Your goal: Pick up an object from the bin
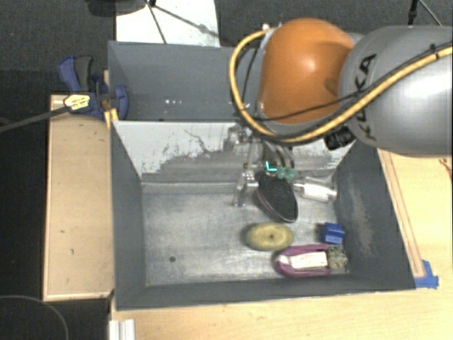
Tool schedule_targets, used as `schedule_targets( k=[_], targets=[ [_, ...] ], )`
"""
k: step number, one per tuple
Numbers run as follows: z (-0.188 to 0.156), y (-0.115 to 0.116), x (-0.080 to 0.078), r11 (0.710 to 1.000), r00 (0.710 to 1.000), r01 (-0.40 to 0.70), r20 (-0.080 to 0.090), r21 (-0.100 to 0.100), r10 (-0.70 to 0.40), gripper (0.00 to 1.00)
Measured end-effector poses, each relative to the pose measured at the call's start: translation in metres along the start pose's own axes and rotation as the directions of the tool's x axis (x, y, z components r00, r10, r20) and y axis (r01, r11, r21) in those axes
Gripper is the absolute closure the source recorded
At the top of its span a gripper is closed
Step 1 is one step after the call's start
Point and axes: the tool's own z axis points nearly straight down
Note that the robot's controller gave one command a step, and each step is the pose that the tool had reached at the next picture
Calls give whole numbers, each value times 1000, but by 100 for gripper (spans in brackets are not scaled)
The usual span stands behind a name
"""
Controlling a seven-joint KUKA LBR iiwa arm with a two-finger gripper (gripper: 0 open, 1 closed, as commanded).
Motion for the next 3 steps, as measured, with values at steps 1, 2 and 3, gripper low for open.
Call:
schedule_targets(
  k=[1,2,3],
  targets=[
    [75,-32,59,983,983,185,0,1,-185,0],
    [155,-89,72,958,958,285,-2,2,-285,0],
    [172,-161,0,946,946,324,9,5,-324,0]
  ],
)
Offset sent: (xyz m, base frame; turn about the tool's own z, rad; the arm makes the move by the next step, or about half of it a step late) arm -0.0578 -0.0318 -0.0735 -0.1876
